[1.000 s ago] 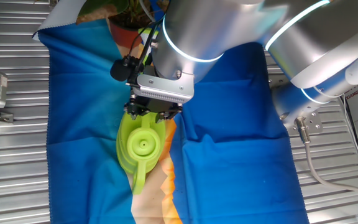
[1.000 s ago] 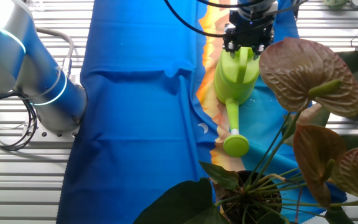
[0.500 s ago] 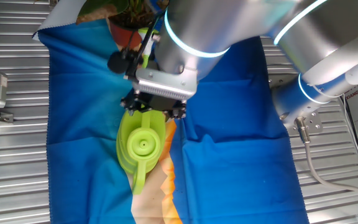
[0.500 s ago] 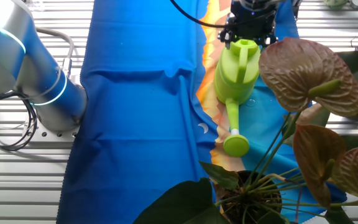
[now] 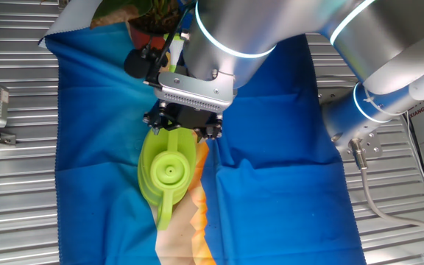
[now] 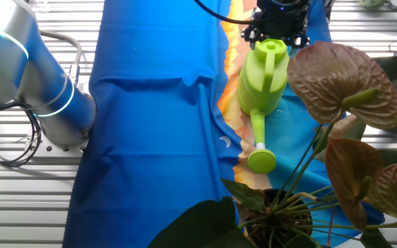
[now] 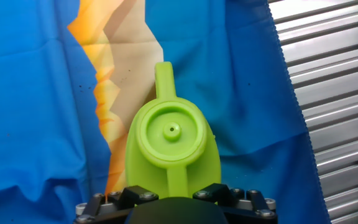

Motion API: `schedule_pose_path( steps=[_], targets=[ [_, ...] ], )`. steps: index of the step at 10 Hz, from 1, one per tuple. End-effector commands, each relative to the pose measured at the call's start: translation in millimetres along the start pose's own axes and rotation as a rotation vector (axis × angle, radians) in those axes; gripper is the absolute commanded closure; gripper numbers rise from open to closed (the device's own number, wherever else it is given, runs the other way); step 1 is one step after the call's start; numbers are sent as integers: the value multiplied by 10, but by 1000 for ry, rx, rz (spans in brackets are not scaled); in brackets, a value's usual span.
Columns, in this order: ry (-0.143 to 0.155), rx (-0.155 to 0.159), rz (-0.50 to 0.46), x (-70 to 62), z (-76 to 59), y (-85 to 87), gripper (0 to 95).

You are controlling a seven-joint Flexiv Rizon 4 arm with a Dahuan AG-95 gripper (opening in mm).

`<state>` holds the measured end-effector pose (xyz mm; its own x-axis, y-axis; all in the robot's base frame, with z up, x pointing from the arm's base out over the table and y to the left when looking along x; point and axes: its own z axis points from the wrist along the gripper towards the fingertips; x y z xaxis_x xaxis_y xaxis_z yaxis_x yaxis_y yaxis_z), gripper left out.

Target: Water the plant

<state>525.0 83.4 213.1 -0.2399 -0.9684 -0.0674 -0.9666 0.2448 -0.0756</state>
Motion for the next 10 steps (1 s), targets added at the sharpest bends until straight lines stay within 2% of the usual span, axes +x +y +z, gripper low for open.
schedule_pose_path(
  steps=[1, 7, 10],
  targets=[
    [-14, 1, 7, 5, -5, 11, 190],
    [-17, 1, 15, 3, -7, 11, 190],
    [-28, 5, 21, 3, -7, 11, 190]
  ],
)
